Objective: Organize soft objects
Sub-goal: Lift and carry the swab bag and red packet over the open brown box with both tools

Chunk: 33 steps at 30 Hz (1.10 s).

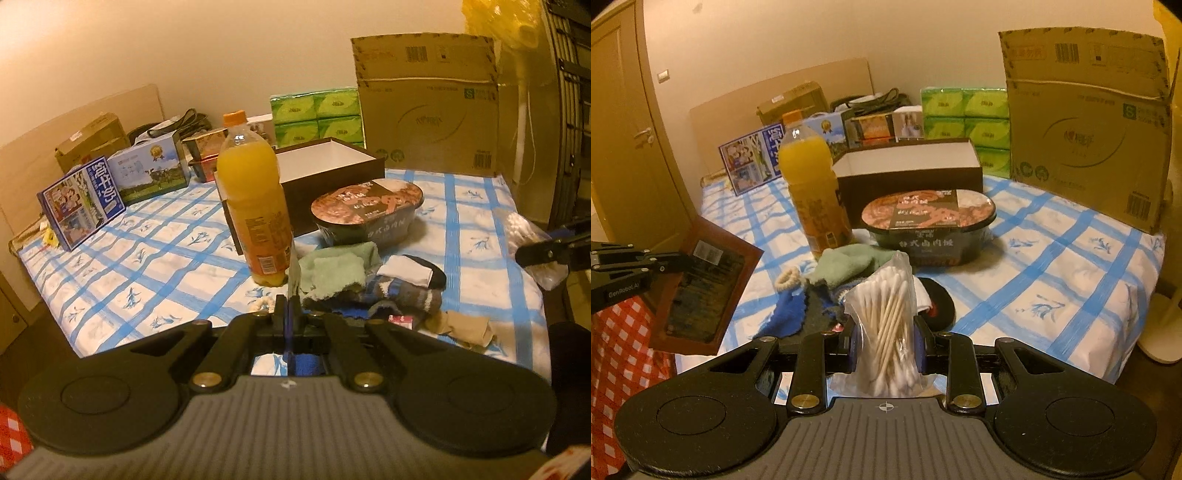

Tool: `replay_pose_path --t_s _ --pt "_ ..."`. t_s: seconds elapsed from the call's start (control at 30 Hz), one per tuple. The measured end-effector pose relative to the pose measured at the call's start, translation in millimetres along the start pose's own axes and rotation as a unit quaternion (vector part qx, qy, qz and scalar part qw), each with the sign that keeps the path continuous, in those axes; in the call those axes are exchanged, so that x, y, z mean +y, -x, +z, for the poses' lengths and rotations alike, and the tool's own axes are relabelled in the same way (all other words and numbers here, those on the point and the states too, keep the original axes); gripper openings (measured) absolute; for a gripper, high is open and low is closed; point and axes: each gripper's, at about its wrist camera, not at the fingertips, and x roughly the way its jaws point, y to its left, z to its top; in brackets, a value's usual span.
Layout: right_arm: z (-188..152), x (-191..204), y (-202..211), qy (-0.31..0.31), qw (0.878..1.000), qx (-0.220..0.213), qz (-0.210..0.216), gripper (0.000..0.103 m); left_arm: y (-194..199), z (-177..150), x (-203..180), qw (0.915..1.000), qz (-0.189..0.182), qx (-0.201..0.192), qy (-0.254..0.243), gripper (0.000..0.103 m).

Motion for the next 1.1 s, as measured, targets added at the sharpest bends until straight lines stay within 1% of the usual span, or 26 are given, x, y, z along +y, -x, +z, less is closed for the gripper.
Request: replay_pose_path --t_s 0.2,0.4,0.73,0.97,1.1 --pt "6 -9 -5 -0.005 1.0 0.003 0.01 0.029 2 11 10 0.9999 0.005 -0.003 0.011 0.001" --pt "30 -17 -24 0.004 1.0 0.007 0.019 0.029 -16 31 33 0.9996 0.022 -0.005 0.016 0.001" --pt "103 -29 -81 0.022 0.999 0.003 0.026 0.029 -67 78 98 0.9986 0.044 -0.017 0.023 0.001" --pt "160 -30 -133 0.029 0.999 -0.009 0.04 0.029 -112 122 146 0.9975 0.056 -0.039 0.016 0.001" --pt "192 -33 -165 0.036 0.998 -0.019 0.047 0.029 -139 151 165 0.9968 0.057 -0.056 0.009 0.001"
